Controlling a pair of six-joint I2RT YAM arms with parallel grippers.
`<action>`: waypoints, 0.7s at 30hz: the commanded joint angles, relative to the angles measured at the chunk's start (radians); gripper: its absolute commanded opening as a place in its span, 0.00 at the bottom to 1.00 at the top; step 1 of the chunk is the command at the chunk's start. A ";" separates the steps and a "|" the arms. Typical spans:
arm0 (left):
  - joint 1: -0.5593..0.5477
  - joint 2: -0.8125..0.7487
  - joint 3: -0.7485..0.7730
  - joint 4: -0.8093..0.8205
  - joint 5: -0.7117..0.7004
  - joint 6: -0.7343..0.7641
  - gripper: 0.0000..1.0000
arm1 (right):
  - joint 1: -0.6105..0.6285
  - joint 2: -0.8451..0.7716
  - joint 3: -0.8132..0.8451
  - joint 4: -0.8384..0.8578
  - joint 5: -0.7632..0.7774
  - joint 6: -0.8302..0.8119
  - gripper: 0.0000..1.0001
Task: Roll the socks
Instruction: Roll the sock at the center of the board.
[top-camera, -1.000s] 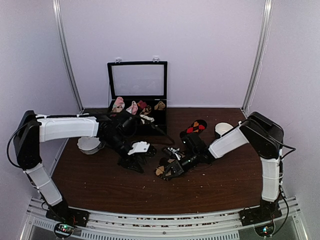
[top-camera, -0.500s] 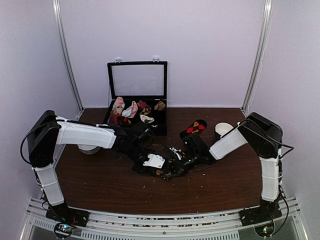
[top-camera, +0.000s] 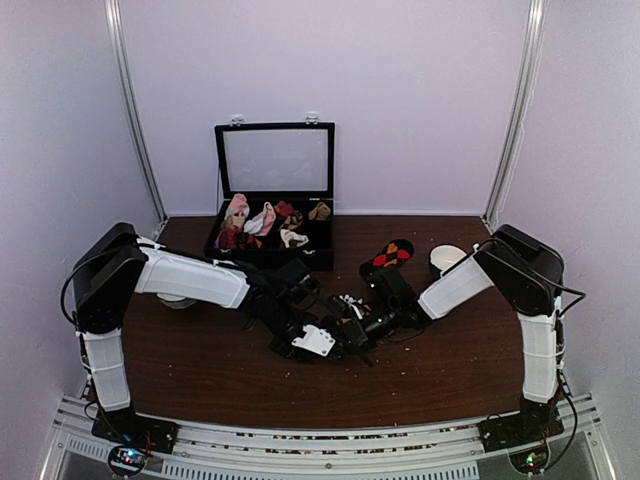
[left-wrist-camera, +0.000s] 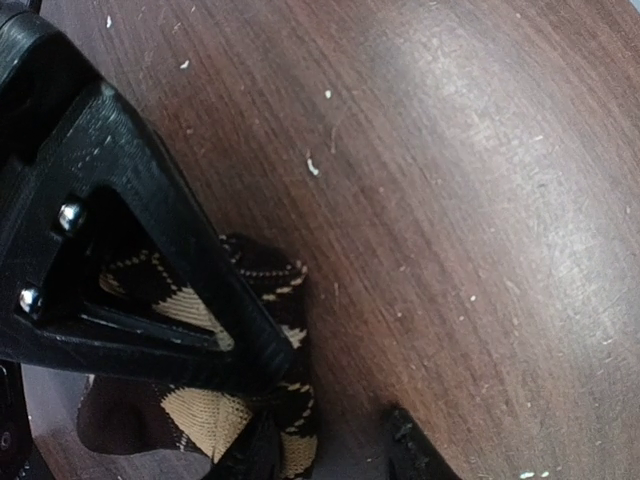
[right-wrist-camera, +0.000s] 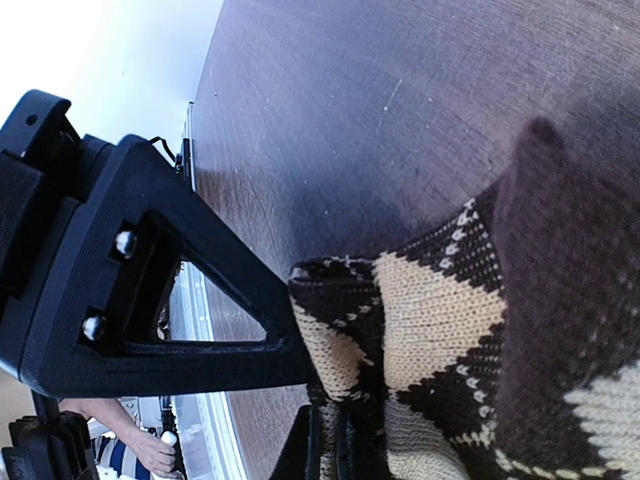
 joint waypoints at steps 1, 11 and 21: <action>-0.002 0.027 0.013 0.039 -0.065 0.002 0.38 | -0.003 0.081 -0.045 -0.239 0.103 -0.021 0.00; -0.001 -0.101 -0.069 0.022 -0.050 -0.005 0.44 | -0.011 0.077 -0.044 -0.273 0.105 -0.047 0.00; -0.002 -0.060 -0.034 0.065 -0.055 -0.017 0.44 | -0.012 0.078 -0.031 -0.284 0.104 -0.047 0.00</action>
